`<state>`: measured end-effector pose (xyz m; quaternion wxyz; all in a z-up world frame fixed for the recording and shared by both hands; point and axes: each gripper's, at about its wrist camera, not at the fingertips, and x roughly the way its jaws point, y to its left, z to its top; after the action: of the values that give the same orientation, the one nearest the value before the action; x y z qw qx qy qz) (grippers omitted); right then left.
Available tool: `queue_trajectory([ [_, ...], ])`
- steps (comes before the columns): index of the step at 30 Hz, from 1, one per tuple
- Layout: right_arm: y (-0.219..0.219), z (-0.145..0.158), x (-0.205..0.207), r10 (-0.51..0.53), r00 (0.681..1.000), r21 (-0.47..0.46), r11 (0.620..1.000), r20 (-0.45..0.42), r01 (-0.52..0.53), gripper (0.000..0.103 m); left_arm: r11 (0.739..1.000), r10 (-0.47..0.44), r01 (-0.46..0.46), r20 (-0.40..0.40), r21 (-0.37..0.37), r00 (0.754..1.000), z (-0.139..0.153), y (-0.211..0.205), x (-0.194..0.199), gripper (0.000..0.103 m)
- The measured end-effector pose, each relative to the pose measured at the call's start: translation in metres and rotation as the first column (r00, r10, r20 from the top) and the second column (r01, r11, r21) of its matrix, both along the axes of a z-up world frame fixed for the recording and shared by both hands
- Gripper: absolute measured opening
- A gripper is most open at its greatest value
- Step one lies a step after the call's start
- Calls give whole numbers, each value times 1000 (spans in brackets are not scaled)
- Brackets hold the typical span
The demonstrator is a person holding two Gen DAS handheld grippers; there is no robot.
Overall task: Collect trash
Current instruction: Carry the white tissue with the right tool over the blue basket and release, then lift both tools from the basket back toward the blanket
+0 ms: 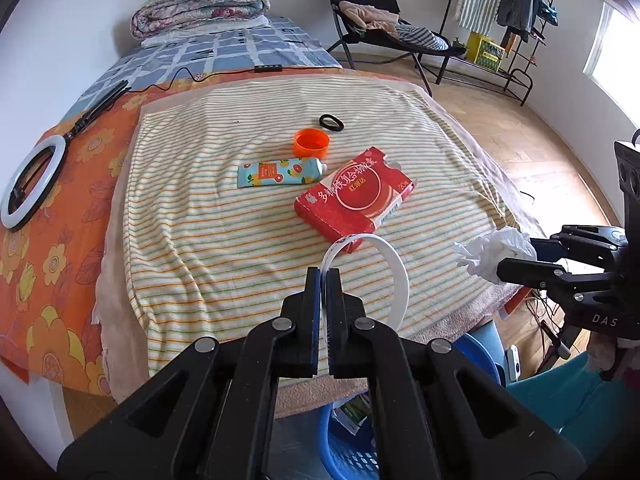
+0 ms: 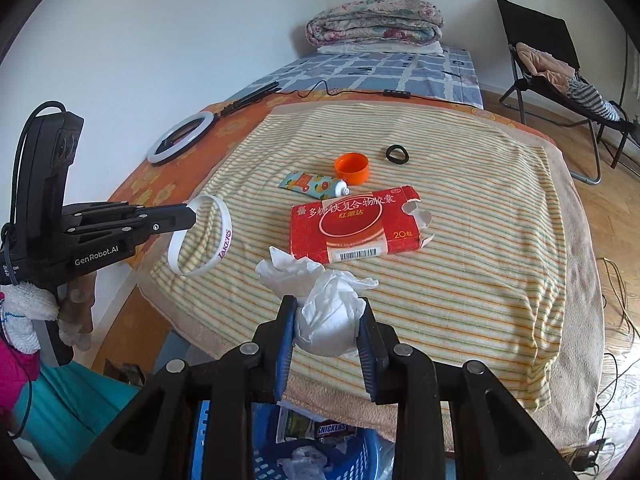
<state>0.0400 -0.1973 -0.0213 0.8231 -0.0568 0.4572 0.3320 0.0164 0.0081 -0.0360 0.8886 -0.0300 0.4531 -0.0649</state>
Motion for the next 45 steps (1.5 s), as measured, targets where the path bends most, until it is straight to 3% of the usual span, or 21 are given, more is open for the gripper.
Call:
queue_trajectory([
  [16,-29,-59,-81,15,992,-82,996,-128,-25,31,991,-129,131,-146,5,981,-63,-52,-71,0],
  [32,-35,-99,-103,22,984,-152,987,-178,-49,34,984,-174,181,-270,0,947,-106,-66,-89,0],
  [35,-33,-102,-104,24,983,-162,985,-182,-55,42,983,-175,182,-288,-4,941,-110,-67,-87,8],
  [39,-31,-106,-105,26,983,-175,983,-184,-58,56,984,-174,181,-291,-4,941,-113,-68,-87,35],
  [45,-29,-108,-103,13,982,-184,982,-187,-49,69,987,-155,160,-299,-7,941,-116,-65,-84,36],
])
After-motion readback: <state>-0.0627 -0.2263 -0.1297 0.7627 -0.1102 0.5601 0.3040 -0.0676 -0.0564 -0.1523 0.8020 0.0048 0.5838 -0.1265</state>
